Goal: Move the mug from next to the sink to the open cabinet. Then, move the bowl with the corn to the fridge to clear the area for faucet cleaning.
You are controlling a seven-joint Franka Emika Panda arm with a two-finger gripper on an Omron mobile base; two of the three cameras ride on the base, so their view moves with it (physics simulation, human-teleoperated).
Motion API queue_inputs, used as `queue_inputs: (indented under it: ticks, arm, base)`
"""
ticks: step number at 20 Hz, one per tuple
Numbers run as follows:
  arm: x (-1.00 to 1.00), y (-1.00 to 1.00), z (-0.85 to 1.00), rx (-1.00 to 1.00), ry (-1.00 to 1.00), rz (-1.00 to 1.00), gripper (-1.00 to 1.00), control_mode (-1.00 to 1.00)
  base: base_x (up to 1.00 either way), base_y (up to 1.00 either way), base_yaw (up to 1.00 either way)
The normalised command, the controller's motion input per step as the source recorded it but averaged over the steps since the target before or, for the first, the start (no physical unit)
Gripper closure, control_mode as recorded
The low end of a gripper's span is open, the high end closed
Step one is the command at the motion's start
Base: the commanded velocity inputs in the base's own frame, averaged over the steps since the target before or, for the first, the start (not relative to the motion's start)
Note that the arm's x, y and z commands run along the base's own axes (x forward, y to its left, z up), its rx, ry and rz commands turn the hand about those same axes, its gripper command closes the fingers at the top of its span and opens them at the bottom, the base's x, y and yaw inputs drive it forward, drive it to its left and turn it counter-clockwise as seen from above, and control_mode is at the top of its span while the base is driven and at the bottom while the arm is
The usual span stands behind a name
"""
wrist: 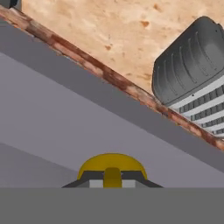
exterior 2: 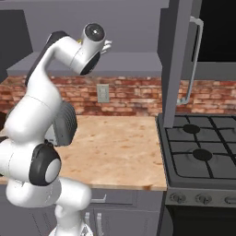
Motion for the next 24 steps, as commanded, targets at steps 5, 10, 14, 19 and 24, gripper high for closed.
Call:
queue_inputs:
  ticks: [5, 10, 14, 19, 24]
  arm:
    - [0.57, 0.47, -0.06, 0.00, 0.14, -0.04, 1.00, -1.00]
    - [0.64, 0.37, 0.00, 0.03, 0.05, -0.06, -1.00, -1.00]
    - [0.56, 0.21, 0.00, 0.02, 0.00, -0.05, -1.00, -1.00]
    - [0.17, 0.00, 0.00, 0.01, 0.01, -0.01, -1.00, -1.00]
    - [-0.70, 0.00, 0.16, 0.06, -0.02, -0.06, -1.00, -1.00]
  base:
    - [0.00, 0.00, 0.00]
    - [0.00, 0.00, 0.00]
    - [0.00, 0.00, 0.00]
    - [0.00, 0.00, 0.00]
    - [0.00, 0.00, 0.00]
